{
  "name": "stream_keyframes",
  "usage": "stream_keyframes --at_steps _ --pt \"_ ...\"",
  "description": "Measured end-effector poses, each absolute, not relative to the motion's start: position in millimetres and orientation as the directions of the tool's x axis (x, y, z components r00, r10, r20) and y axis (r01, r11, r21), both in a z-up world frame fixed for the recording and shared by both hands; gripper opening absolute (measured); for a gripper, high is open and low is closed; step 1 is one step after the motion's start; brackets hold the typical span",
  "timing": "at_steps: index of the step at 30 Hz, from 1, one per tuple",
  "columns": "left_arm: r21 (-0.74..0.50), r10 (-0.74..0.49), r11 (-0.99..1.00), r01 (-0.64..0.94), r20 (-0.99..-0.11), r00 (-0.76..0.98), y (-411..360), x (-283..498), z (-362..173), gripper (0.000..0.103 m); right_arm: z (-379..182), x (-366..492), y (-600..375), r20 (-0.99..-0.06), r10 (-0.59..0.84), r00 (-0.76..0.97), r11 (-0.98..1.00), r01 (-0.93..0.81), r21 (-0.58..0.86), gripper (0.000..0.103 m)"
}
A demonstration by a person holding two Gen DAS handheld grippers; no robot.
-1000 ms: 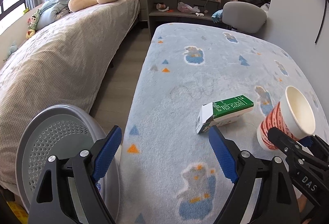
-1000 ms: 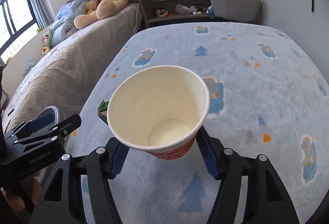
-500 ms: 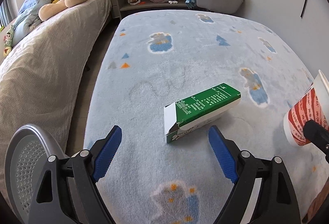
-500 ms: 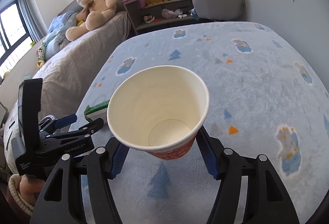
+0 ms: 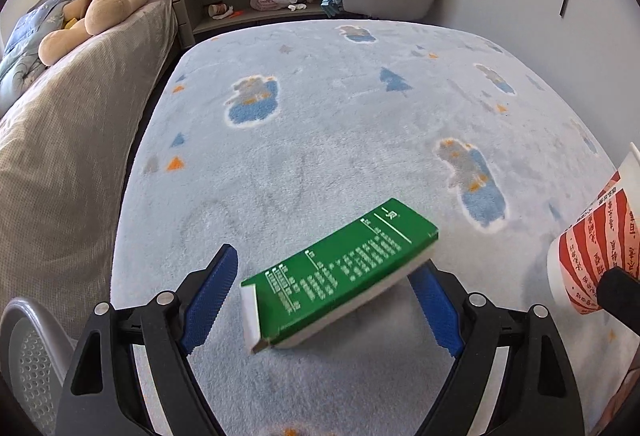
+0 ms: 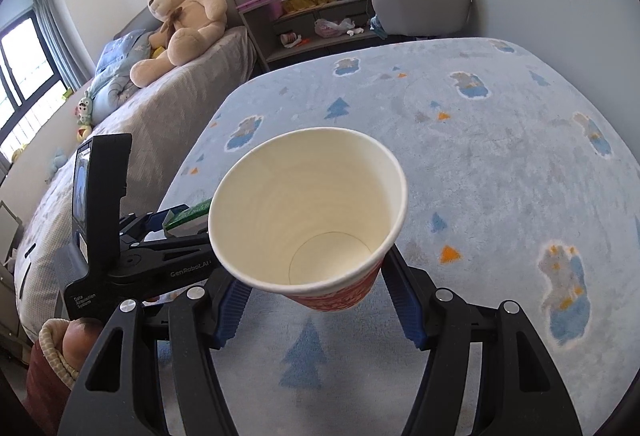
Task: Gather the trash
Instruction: 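Grasp the green-and-white carton with the left tool while the right tool holds the cup, then carry the green carton and paper cup over the grey basket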
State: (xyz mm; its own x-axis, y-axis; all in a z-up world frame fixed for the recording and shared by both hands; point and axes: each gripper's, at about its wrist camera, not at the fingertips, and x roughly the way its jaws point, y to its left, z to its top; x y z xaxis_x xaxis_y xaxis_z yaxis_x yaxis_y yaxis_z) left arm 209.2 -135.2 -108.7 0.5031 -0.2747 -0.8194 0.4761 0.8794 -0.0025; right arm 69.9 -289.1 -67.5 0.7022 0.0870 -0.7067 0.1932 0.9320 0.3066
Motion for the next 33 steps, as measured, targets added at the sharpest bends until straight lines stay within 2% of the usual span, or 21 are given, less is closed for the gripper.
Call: stream_keyframes --at_steps 4,8,20,33 --pt "-0.005 -0.273 0.881 0.473 -0.822 0.500 -138.7 206.5 -110.4 0.068 -67.5 69.0 -291.5 -0.707 0.082 0.702 0.930 0.200 0.307 0.062" --pt "-0.027 -0.289 0.884 0.467 -0.817 0.498 -134.2 199.6 -106.5 0.064 -67.4 67.9 -292.6 -0.708 0.079 0.702 0.930 0.204 0.306 0.062" --pt "-0.033 -0.265 0.923 0.383 -0.778 0.570 -78.9 150.2 -69.9 0.064 -51.8 60.3 -256.9 -0.701 0.106 0.705 0.950 0.137 0.282 0.062" --pt "0.000 -0.078 0.993 0.116 -0.743 0.665 67.3 102.5 -32.7 0.064 -32.4 72.8 -129.9 -0.678 0.287 0.676 0.952 -0.118 0.284 0.062"
